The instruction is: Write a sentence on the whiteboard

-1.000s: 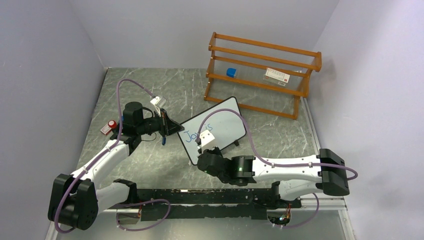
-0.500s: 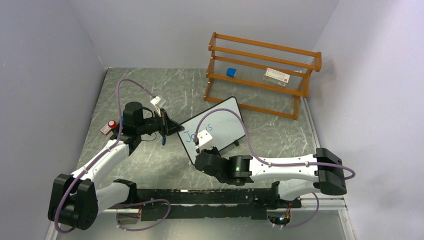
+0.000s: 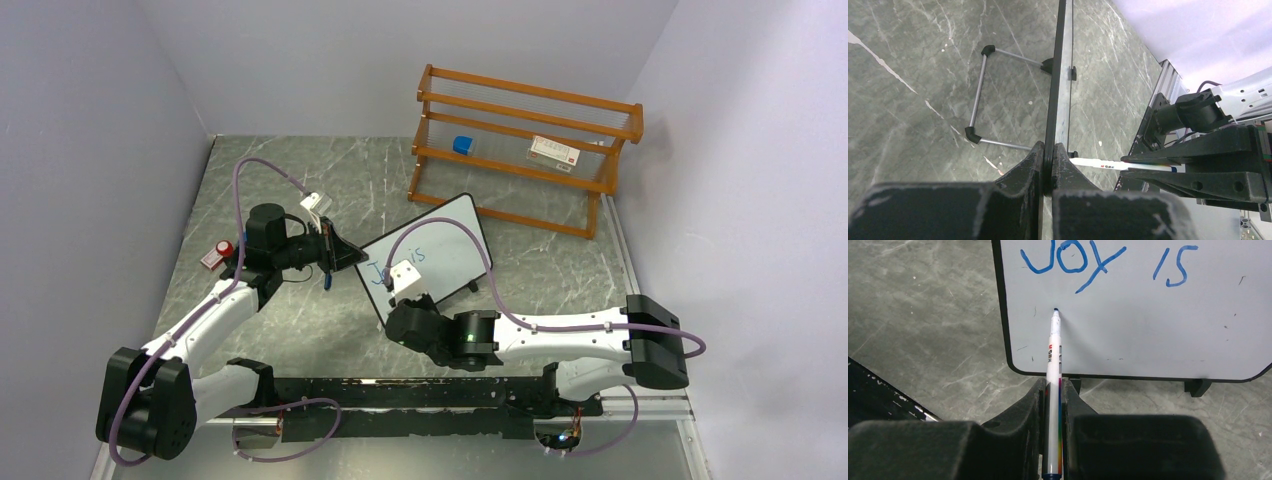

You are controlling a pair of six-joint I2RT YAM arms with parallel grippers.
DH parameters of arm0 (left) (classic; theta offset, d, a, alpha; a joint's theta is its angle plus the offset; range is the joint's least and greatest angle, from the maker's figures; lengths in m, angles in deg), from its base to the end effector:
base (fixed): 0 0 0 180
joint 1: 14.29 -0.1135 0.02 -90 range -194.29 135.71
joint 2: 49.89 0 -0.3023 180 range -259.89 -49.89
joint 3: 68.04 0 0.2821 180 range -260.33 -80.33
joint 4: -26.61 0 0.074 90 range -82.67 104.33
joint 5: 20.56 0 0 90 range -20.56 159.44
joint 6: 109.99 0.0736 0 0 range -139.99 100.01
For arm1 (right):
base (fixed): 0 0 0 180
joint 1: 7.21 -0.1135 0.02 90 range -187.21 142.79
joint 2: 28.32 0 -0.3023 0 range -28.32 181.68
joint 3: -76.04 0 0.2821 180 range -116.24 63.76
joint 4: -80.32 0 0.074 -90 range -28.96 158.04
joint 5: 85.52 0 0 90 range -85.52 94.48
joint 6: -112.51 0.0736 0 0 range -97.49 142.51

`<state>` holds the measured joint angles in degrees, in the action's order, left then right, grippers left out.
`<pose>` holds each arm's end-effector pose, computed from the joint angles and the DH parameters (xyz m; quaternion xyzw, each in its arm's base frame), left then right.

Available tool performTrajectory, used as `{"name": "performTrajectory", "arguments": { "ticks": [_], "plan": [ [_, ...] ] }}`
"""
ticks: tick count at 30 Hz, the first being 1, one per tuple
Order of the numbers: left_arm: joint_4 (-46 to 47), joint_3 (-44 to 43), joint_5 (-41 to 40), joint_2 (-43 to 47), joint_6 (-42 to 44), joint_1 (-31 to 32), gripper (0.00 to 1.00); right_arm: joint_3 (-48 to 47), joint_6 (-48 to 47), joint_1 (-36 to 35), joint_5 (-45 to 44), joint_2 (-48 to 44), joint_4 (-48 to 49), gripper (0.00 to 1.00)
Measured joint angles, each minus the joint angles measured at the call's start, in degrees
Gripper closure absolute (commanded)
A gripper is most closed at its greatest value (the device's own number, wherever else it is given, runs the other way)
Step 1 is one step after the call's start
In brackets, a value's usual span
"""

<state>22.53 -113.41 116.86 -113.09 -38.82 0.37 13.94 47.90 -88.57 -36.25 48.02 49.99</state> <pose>0.2447 -0.1200 0.2508 0.1974 0.7663 -0.4667 0.3949 0.0947 0.3037 0.2468 -0.2871 0.8267 0.0990 0.4736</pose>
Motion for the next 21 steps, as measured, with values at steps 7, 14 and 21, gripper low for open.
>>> {"name": "performTrajectory", "arguments": {
  "ticks": [7,14,21],
  "plan": [
    [0.0,0.0,-0.02,-0.04,0.02,-0.09,0.95,-0.37,-1.01,0.0,0.9,0.42,0.13,1.0],
    [0.0,0.0,0.0,-0.07,0.02,-0.09,0.95,-0.66,-1.46,-0.04,2.4,0.7,0.11,1.0],
    [0.0,0.0,0.0,-0.07,0.02,-0.09,0.95,-0.66,-1.44,-0.04,3.45,0.76,-0.33,1.0]
  ]
}}
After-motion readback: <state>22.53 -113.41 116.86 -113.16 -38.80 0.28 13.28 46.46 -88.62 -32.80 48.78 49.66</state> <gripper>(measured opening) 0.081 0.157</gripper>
